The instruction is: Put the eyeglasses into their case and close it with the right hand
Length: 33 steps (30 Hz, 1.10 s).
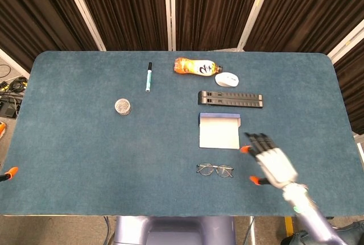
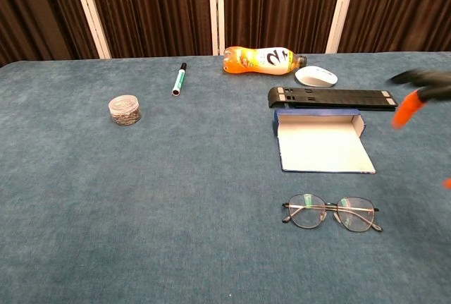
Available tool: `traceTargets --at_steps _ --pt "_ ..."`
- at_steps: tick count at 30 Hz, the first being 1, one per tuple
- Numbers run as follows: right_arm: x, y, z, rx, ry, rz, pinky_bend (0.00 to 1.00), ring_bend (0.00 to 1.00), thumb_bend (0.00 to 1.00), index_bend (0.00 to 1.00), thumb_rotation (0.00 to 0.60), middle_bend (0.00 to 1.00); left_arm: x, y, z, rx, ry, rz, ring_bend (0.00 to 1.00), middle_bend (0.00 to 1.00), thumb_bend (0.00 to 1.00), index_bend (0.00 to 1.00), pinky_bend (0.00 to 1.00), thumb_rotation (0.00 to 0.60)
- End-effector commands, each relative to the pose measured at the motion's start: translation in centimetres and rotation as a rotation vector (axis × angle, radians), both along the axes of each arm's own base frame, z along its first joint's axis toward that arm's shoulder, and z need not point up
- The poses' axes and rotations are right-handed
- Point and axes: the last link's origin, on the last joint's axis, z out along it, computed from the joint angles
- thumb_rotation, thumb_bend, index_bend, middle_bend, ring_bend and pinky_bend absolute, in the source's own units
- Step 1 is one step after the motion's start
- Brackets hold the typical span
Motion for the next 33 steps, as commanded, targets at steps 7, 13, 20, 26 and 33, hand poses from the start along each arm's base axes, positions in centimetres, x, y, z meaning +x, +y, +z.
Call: traceTargets --at_steps 7,13,20,26,33 --pt "3.2 -3.4 -6.8 0.138 -0.010 -0.012 0.00 0.00 0.22 0.48 0.600 0.00 -0.6 0.8 -0.7 -0.017 0.020 0.035 0.00 0.00 0.00 0.00 0.00 0.600" --pt "3.4 -4.2 -8.7 0.152 0.043 -0.047 0.00 0.00 0.22 0.50 0.600 0.00 -0.6 1.0 -1.1 -0.027 0.030 0.043 0.00 0.00 0.00 0.00 0.00 0.600" --pt "3.8 -4.5 -9.5 0.157 0.048 -0.090 0.00 0.00 0.23 0.50 0.600 0.00 -0.6 1.0 -1.3 -0.031 0.032 0.044 0.00 0.00 0.00 0.00 0.00 0.600" --pt "4.0 -4.3 -9.8 0.171 0.060 -0.105 0.00 0.00 0.23 0.51 0.600 0.00 -0.5 0.9 -1.2 -0.031 0.030 0.042 0.00 0.00 0.00 0.00 0.00 0.600" --pt "4.4 -4.1 -10.2 0.183 0.069 -0.114 0.00 0.00 0.23 0.51 0.600 0.00 -0.5 1.0 -1.3 -0.034 0.032 0.043 0.00 0.00 0.00 0.00 0.00 0.600"
